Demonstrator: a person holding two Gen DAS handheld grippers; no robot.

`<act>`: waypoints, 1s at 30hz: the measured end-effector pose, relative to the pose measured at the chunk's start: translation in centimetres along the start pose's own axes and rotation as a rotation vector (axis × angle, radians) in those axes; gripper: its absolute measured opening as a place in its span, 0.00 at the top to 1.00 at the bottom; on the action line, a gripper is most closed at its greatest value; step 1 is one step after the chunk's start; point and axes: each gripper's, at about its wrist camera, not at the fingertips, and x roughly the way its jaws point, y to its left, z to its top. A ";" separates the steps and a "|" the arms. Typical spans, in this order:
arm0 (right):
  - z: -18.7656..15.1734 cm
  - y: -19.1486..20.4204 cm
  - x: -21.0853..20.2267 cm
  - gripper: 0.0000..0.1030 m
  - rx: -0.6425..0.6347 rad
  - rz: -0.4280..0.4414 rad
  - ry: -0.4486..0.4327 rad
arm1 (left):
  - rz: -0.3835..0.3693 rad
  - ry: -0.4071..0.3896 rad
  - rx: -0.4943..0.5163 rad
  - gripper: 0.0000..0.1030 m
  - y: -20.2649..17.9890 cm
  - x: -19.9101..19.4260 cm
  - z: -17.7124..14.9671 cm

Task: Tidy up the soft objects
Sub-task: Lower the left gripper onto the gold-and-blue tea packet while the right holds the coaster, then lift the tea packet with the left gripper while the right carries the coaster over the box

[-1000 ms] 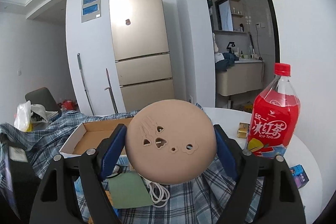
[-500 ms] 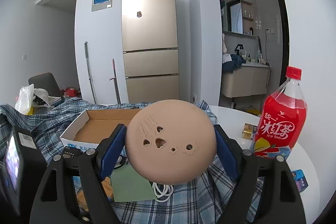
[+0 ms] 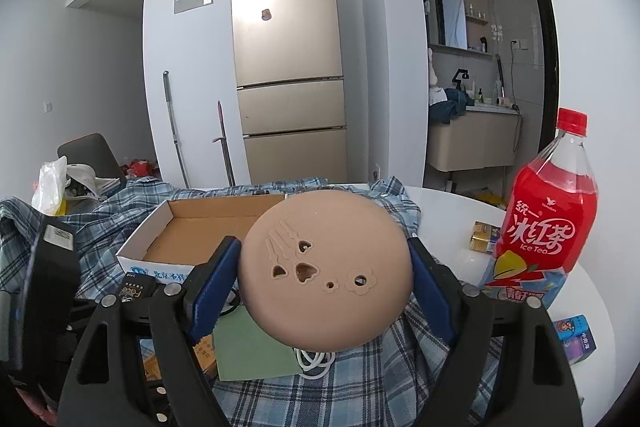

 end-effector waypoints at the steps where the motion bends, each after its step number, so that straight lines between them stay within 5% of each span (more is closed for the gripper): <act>1: 0.0 0.2 0.0 0.22 -0.004 0.001 -0.001 | -0.011 0.001 -0.005 0.40 0.1 0.1 0.0; 14: -0.4 0.8 0.8 0.22 -0.032 0.005 0.032 | -0.017 -0.016 0.005 0.44 0.1 0.1 -0.6; 30: -0.4 0.8 0.6 0.21 -0.033 0.022 0.025 | 0.048 -0.376 -0.059 0.47 1.7 -6.4 -1.2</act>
